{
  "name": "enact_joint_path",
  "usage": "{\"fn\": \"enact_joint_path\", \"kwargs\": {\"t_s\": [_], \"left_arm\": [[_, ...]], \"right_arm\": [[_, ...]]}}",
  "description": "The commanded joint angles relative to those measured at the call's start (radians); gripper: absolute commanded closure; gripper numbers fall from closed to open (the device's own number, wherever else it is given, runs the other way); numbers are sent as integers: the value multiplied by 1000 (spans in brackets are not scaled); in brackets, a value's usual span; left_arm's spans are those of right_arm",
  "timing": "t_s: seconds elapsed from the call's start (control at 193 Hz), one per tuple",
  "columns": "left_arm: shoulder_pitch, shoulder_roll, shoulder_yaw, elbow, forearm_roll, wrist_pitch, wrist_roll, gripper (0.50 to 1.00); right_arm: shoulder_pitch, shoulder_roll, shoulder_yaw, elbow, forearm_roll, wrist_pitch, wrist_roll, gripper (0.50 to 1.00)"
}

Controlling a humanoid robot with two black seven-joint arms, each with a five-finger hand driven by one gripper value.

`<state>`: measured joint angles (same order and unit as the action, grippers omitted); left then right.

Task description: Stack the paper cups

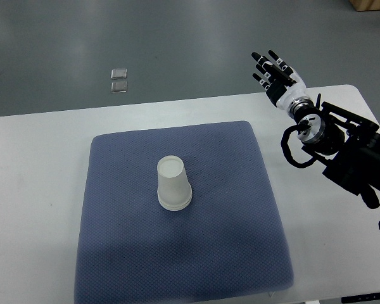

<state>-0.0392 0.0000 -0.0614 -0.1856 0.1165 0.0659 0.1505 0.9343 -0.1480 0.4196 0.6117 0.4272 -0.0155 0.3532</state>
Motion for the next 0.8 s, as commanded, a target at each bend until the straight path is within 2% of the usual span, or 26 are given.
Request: {"fn": "enact_joint_path", "kwargs": {"t_s": [0.0, 0.233, 0.793], "left_arm": [[-1, 0, 0, 0, 0, 0, 0, 500], [-1, 0, 0, 0, 0, 0, 1, 500], [-1, 0, 0, 0, 0, 0, 0, 500]], "right_arm": [[-14, 16, 11, 0, -41, 45, 23, 587], [-29, 42, 13, -4, -156, 42, 84, 587], [-72, 39, 1, -64, -185, 45, 84, 581]]}}
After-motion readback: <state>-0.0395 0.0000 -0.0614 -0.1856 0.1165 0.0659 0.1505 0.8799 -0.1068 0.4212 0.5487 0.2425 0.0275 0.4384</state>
